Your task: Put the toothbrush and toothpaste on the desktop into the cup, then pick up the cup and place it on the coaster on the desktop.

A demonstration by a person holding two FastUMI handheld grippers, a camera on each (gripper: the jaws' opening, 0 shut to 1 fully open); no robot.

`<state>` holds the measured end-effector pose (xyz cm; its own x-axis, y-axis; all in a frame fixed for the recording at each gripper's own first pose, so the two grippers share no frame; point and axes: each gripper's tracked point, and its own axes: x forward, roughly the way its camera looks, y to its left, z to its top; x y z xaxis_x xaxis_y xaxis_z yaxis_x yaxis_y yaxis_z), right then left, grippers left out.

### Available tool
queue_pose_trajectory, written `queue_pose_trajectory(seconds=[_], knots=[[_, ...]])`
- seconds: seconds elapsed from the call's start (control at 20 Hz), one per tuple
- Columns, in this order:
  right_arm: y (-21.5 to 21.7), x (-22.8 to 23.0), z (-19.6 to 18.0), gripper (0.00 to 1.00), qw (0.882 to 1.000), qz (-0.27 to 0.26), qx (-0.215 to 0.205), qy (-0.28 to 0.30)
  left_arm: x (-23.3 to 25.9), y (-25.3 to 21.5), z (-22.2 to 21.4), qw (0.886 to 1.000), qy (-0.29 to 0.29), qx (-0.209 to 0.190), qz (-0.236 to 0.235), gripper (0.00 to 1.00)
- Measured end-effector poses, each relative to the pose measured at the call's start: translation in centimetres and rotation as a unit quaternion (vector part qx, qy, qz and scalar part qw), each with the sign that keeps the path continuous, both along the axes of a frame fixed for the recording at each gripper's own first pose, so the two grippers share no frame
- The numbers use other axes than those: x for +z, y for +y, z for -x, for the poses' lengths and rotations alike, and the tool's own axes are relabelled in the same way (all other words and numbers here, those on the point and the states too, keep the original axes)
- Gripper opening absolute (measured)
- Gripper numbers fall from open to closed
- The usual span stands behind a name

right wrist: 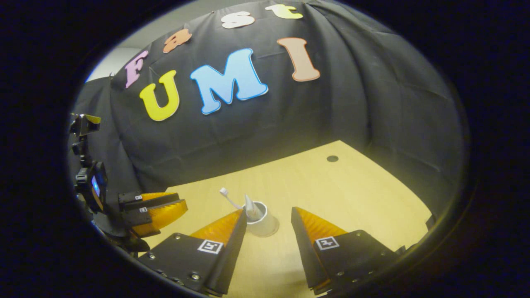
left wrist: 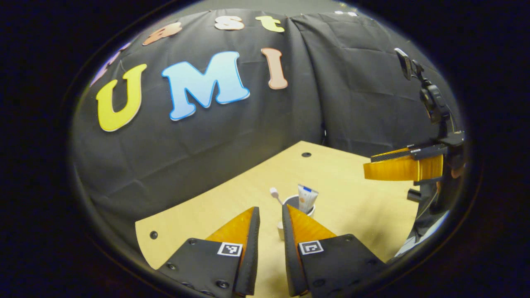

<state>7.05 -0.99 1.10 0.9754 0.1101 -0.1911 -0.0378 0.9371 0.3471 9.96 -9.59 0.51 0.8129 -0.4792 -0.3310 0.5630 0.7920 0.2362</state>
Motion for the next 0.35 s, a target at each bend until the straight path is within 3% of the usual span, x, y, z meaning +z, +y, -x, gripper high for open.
queue_pose_trajectory(seconds=[0.2, 0.25, 0.35], knots=[[-0.4, 3.4, 0.6, 0.66, 0.999, 0.025, -0.005, -0.033, 4.5, -1.4, 2.5, 0.998, -0.021, 0.023, 0.059, 0.46], [-0.4, 4.1, 0.8, 0.66, 0.999, 0.026, -0.003, -0.040, 5.3, -1.4, 3.2, 0.997, -0.027, 0.028, 0.066, 0.51], [-0.2, 5.4, 0.8, 0.66, 0.998, 0.022, 0.002, -0.054, 6.3, -1.7, 4.0, 0.996, -0.042, 0.035, 0.069, 0.45]])
